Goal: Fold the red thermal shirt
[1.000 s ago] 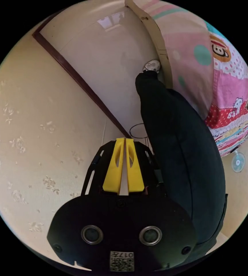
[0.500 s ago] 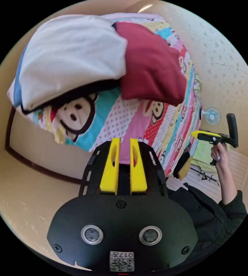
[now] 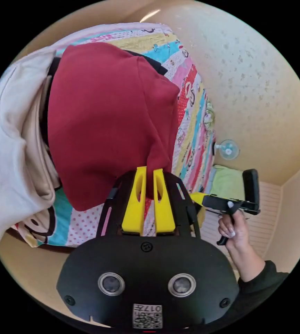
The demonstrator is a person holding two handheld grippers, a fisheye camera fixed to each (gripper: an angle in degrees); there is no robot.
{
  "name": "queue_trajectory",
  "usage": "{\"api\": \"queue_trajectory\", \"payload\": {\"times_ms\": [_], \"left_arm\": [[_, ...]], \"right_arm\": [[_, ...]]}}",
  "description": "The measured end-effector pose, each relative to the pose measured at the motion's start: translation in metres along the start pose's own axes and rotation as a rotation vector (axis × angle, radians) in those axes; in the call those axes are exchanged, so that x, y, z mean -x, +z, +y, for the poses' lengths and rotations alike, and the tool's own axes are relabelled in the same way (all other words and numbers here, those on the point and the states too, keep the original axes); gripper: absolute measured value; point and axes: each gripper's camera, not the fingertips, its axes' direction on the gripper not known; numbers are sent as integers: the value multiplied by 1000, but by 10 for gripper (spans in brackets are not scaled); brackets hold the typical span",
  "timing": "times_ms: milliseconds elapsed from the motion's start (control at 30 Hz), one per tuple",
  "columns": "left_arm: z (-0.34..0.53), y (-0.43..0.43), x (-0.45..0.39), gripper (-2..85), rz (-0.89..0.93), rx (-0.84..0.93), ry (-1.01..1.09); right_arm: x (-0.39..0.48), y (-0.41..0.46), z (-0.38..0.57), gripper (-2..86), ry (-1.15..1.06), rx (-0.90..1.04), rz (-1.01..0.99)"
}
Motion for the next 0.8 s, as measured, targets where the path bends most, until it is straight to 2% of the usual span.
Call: {"api": "queue_trajectory", "payload": {"times_ms": [33, 167, 300, 467, 667, 800], "left_arm": [[16, -11, 16, 37, 110, -37, -38], [63, -39, 37, 33, 250, -101, -58], [106, -67, 22, 34, 246, -152, 1], [152, -101, 6, 32, 181, -211, 57], [209, -138, -3, 29, 201, -253, 109], [253, -146, -22, 28, 212, -235, 188]], "right_arm": [[-3, 3, 4, 77, 13, -24, -23], [-6, 30, 10, 100, 54, -53, -209], [4, 61, 16, 104, 69, -28, -331], [5, 75, 39, 94, 78, -86, -649], [14, 94, 61, 148, 114, -19, -759], [33, 102, 81, 98, 29, 37, -846]]}}
